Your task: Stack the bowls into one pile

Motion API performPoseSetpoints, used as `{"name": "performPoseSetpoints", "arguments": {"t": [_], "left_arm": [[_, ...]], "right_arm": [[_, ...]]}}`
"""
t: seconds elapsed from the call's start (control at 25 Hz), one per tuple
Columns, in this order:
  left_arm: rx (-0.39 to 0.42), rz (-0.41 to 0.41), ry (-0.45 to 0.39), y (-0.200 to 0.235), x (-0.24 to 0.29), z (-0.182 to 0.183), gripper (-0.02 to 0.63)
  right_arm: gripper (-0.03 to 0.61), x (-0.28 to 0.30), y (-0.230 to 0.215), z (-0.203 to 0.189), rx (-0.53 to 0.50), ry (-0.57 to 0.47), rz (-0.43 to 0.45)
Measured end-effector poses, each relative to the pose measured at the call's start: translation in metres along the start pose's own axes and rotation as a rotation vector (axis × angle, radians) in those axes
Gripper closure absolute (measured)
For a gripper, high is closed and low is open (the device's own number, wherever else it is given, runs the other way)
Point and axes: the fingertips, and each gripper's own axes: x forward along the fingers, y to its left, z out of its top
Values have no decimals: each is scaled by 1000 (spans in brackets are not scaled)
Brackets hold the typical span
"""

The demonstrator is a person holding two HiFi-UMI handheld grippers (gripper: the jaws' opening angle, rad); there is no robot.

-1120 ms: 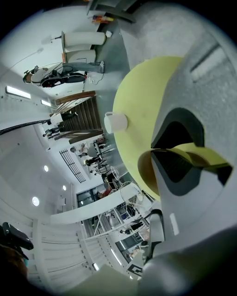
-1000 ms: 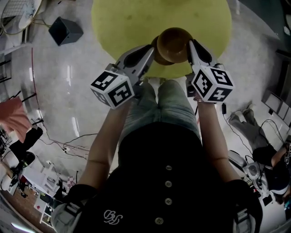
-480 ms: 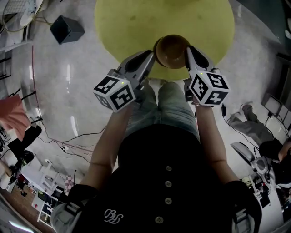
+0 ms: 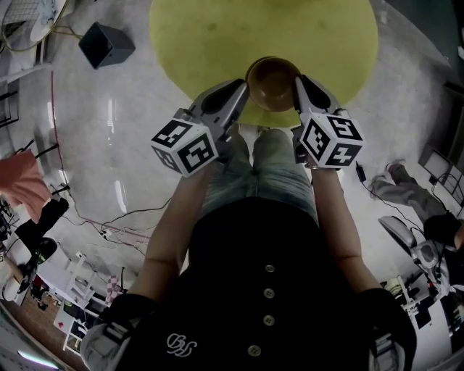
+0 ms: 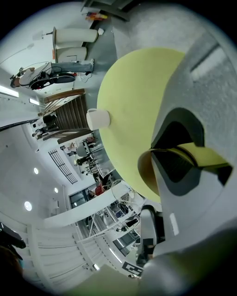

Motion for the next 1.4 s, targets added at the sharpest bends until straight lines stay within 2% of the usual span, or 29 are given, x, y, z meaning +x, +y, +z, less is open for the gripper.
{"name": "performPoseSetpoints", "arguments": {"t": [0.52, 0.6, 1.04, 1.4], "left_arm": [[-1, -19, 30, -1, 13, -3, 581], [3, -17, 29, -1, 14, -2, 581], [13, -21, 25, -1, 16, 4, 581], [55, -41, 5, -13, 11, 18, 581]], "right_arm": [[555, 5, -4, -5, -9, 50, 3], [520, 6, -3, -6, -12, 53, 12], [506, 2, -6, 5, -14, 15, 15], [518, -8, 17, 18, -8, -34, 105]]}}
